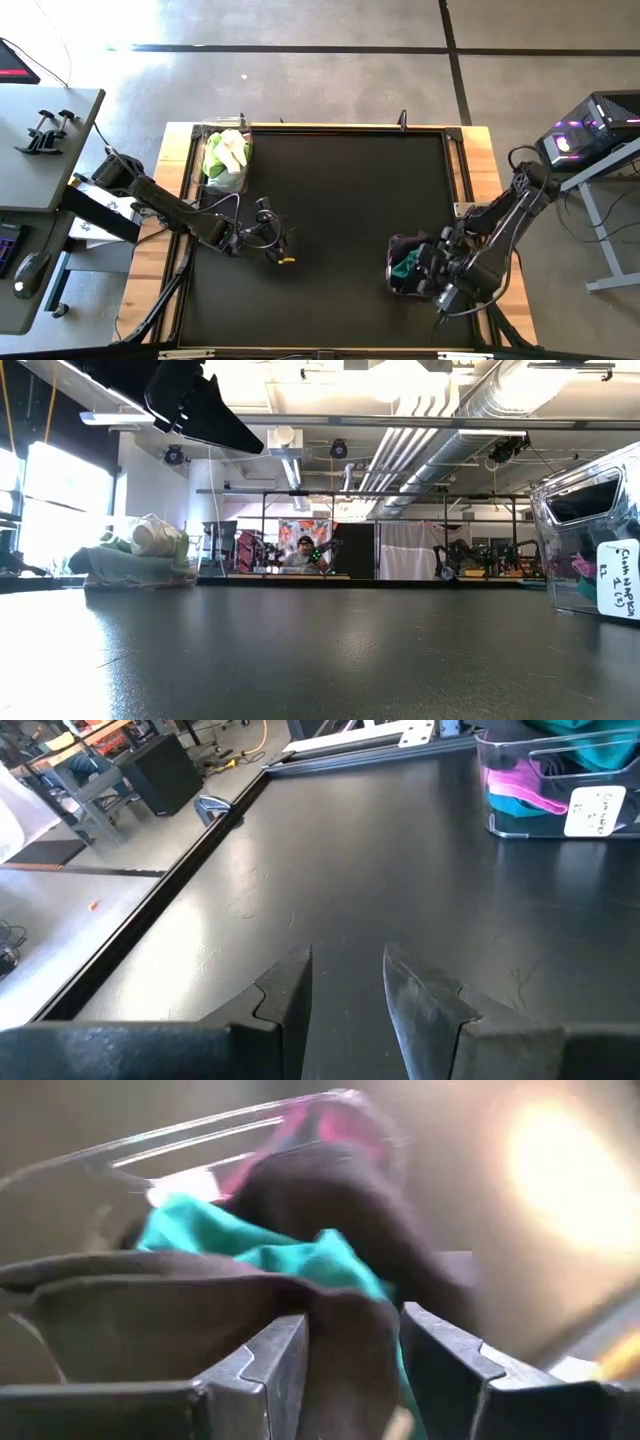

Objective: Sort towels by color in basket
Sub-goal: Put the green towel into the bottom transparent bin, then return to Home Position

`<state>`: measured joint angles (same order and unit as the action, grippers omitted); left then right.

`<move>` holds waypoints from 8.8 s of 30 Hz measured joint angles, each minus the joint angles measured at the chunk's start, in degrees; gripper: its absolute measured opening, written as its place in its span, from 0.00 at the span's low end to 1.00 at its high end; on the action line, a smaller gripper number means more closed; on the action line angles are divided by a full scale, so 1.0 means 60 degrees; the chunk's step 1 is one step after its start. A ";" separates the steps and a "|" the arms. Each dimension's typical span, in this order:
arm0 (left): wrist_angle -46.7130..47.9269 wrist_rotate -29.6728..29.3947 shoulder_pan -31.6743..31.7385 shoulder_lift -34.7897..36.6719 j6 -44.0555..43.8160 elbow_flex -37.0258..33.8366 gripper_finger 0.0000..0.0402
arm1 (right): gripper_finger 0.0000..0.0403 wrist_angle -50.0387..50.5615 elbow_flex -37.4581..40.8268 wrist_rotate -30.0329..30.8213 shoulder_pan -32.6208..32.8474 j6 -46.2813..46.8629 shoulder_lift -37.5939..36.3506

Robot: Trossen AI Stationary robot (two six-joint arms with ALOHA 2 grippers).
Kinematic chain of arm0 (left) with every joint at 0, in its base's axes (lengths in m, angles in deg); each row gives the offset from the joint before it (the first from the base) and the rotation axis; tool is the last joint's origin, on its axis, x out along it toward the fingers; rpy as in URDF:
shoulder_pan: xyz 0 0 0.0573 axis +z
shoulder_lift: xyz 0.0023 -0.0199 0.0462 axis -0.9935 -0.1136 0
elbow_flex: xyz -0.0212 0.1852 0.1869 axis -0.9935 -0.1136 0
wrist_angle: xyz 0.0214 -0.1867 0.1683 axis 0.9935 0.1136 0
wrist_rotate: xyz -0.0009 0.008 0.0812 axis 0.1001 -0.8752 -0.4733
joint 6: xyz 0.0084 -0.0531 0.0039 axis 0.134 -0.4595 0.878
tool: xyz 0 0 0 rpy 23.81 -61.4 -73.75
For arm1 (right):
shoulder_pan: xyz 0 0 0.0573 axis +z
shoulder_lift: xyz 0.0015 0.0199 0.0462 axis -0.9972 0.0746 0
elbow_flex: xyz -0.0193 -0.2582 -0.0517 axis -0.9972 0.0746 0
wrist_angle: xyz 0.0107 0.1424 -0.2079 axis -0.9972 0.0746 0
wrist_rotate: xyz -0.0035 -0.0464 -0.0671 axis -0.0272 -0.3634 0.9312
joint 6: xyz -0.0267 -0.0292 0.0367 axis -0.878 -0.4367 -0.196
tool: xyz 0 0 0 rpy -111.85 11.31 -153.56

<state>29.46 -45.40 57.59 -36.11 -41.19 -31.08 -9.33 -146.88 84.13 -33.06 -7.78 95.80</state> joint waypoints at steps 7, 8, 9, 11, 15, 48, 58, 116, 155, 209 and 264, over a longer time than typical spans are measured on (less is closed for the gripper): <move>-0.0043 0.0000 0.0021 -0.0004 0.0000 0.0000 0.29 | 0.38 -0.3984 0.3040 -0.0848 -0.0491 -0.0161 -0.0413; -0.0050 0.0000 0.0048 -0.0004 0.0000 0.0000 0.29 | 0.38 -0.4323 0.3303 -0.1043 -0.0594 -0.0159 -0.0417; -0.0053 0.0000 0.0066 -0.0004 0.0000 0.0000 0.29 | 0.38 -0.4561 0.3523 -0.1162 -0.0663 -0.0101 -0.0430; -0.0060 0.0002 0.0117 -0.0004 0.0000 0.0000 0.29 | 0.38 -0.4711 0.3709 -0.1364 -0.0771 0.0100 -0.0496; -0.0069 0.0028 0.0217 -0.0004 -0.0058 0.0000 0.29 | 0.41 -0.4105 0.3299 -0.1733 -0.0882 0.0122 -0.0783; -0.0069 0.0251 0.0259 -0.0004 -0.0182 0.0000 0.29 | 0.51 -0.6720 0.1975 -0.0466 -0.3850 -0.5102 -0.1891; -0.0069 0.0251 0.0259 -0.0004 -0.0266 -0.0003 0.29 | 0.51 -0.6488 0.2308 -0.3106 -0.4561 -0.5781 -0.1523; 0.4441 0.3841 0.3279 1.3518 -0.1423 -0.3403 0.00 | 0.00 -1.5520 1.0956 -0.4506 -0.6454 -1.1620 -1.2289; 0.0204 0.5515 0.3425 1.3389 0.2827 -0.6910 0.00 | 0.00 -1.3415 1.0942 -0.4456 -0.6142 -1.0920 -1.3826; 0.0204 0.5413 0.3581 1.2932 0.0911 -0.6907 0.00 | 0.00 -1.4060 1.0953 -0.1061 -0.8151 -1.0151 -1.3600; 0.0204 0.5417 0.3581 1.2932 0.0911 -0.6907 0.00 | 0.00 -1.3722 1.0964 -0.3115 -0.8480 -1.3109 -1.3534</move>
<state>30.69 -12.90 79.07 41.48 -35.72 -72.52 -91.66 -81.10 65.44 -83.94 -86.44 14.59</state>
